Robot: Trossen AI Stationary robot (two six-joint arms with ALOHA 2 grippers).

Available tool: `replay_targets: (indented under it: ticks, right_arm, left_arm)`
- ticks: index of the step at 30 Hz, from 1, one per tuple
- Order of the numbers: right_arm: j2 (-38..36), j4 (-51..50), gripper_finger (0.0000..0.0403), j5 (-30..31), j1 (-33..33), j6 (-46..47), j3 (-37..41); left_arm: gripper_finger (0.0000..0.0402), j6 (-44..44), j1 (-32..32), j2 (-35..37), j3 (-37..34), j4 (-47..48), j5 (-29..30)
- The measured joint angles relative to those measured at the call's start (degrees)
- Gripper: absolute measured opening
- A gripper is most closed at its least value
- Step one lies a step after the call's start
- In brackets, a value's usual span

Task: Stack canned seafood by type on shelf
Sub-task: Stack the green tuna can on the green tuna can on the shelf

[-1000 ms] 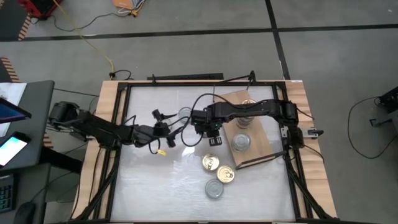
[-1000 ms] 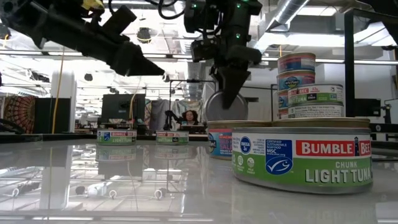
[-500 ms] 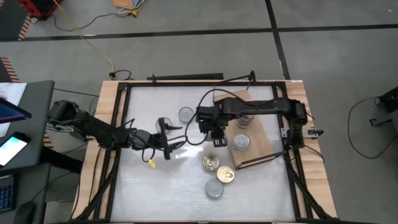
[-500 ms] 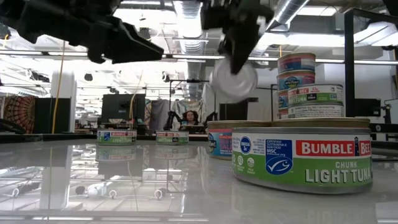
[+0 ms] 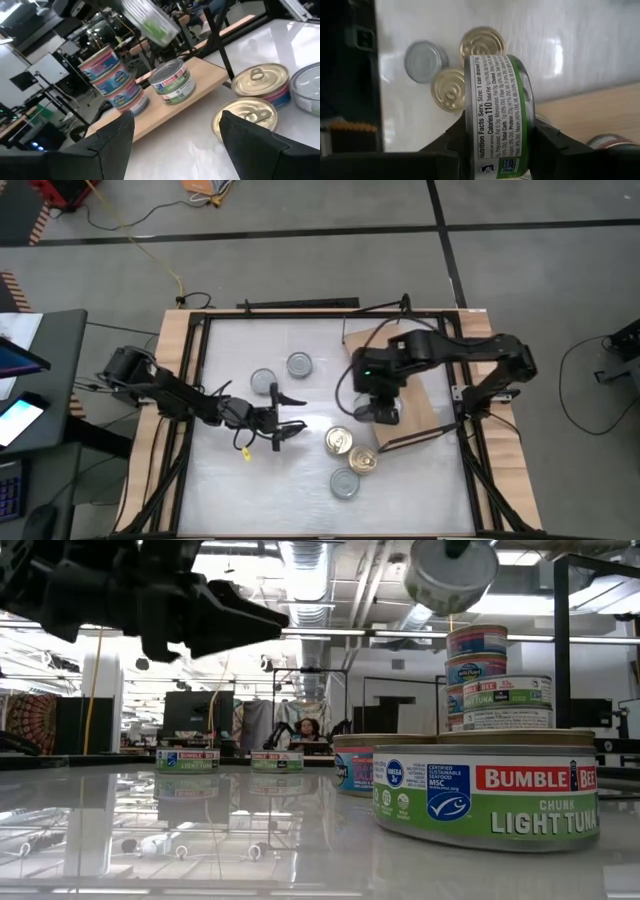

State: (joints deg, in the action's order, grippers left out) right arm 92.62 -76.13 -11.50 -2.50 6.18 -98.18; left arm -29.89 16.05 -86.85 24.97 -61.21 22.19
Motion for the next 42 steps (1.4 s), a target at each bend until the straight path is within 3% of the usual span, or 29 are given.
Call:
replay_targets:
  ticks: [6, 17, 26, 35, 42]
  right_arm:
    - [-9.1, 9.9, 0.0157, -0.6, -1.4, 7.2, 10.8]
    - [-28.6, 29.6, 0.0157, -1.8, -2.8, 23.8, 35.1]
    - [-39.3, 43.4, 0.0162, 3.3, -4.0, 36.5, 50.3]
    - [-45.2, 55.2, 0.0162, 5.1, -5.8, 42.5, 58.9]
    - [-49.9, 55.8, 0.0159, 8.0, -5.8, 48.9, 63.3]
  left_arm:
    - [0.0279, -1.6, 0.4, -2.4, 0.0, -2.9, 3.3]
    - [0.0279, -1.8, 0.5, -1.5, 0.0, -2.6, 4.2]
    - [0.0279, -3.8, 0.5, -1.5, 0.0, -2.7, 4.2]
    - [0.0279, -7.4, -0.9, -1.5, 0.0, -6.4, 3.0]
    - [0.0279, -4.4, -4.1, -1.5, 0.0, -6.5, -1.3]
